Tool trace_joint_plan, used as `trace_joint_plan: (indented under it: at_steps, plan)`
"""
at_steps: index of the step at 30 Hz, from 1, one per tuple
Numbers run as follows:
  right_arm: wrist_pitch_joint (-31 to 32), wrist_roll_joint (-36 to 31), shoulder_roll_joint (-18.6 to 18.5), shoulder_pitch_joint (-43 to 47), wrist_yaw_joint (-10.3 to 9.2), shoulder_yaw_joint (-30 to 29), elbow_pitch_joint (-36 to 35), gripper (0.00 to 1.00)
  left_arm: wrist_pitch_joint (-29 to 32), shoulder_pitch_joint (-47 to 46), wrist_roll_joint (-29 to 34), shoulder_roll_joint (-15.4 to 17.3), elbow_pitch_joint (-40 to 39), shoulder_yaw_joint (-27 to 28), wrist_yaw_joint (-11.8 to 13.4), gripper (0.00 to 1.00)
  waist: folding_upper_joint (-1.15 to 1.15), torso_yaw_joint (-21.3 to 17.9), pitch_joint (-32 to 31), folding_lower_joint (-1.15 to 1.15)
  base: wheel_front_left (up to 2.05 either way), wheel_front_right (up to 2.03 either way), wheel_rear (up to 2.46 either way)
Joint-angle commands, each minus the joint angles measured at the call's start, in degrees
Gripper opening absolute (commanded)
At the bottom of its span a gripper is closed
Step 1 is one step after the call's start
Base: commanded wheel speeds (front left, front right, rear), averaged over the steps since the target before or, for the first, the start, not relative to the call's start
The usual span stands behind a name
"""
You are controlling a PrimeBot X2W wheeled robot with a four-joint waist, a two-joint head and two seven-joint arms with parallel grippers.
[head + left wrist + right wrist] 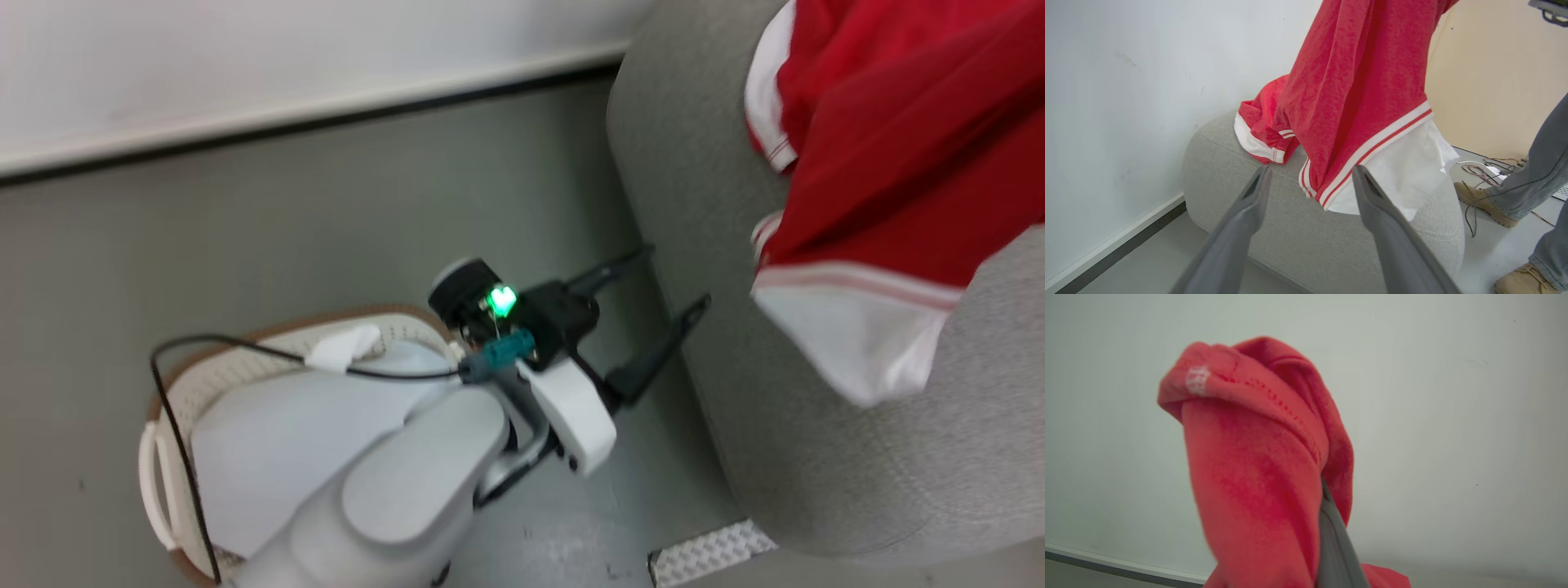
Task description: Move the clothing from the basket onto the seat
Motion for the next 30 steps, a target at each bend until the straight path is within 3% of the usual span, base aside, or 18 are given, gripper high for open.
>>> trace_joint_plan:
  at_steps: [1, 5, 9, 13, 16, 19, 29, 30]
  plan:
    - [0.1, 0.4, 0.0, -2.8, -0.14, -1.2, 1.7, 0.0, 0.3, -2.0, 0.6, 0.6, 0.5, 0.4, -0.2, 1.0, 0.0, 2.6, 8.0, -0.01, 0.0, 0.0, 0.0]
    - [2.0, -1.3, -2.7, -13.3, -0.15, -5.1, 9.4, 0.0, 0.2, -7.5, 1.2, 0.9, 1.6, 1.5, -0.2, 1.0, 0.0, 5.1, 13.6, -0.01, 0.0, 0.0, 0.0]
    - [4.4, -4.9, -8.4, -24.4, -0.15, -9.6, 17.2, 0.0, -0.4, -10.5, 1.5, 0.9, 1.8, 2.3, 0.2, 1.0, 0.0, 8.6, 18.2, -0.01, 0.0, 0.0, 0.0]
    - [5.6, -10.5, -14.9, -33.8, -0.15, -12.6, 26.3, 0.0, -1.0, -9.9, 1.6, 1.8, 1.0, 2.6, 0.8, 1.0, 0.0, 11.4, 21.8, -0.01, 0.0, 0.0, 0.0]
    - [5.4, -14.3, -16.7, -37.7, -0.14, -13.2, 32.6, 0.0, -1.3, -8.1, 1.4, 3.1, 0.0, 2.8, 1.5, 1.0, 0.0, 13.1, 23.6, -0.01, 0.0, 0.0, 0.0]
    - [4.3, -16.1, -14.8, -37.7, -0.15, -14.4, 39.7, 0.0, -1.4, -6.5, 0.8, 4.1, -1.4, 3.2, 2.5, 1.0, 0.0, 14.4, 24.7, -0.01, 0.0, 0.0, 0.0]
    - [-2.8, -18.7, -3.1, -31.8, -0.15, -17.3, 58.8, 0.0, -1.8, -1.9, -0.7, 6.5, -4.9, 5.1, 6.5, 1.0, 0.0, 15.2, 23.5, -0.01, 0.0, 0.0, 0.0]
    - [-3.5, -18.5, -2.4, -31.5, -0.15, -17.2, 59.5, 0.33, -1.7, -1.4, -1.0, 6.8, -5.1, 5.3, 6.8, 1.0, 0.0, 14.9, 23.0, -0.01, 0.0, 0.0, 0.0]
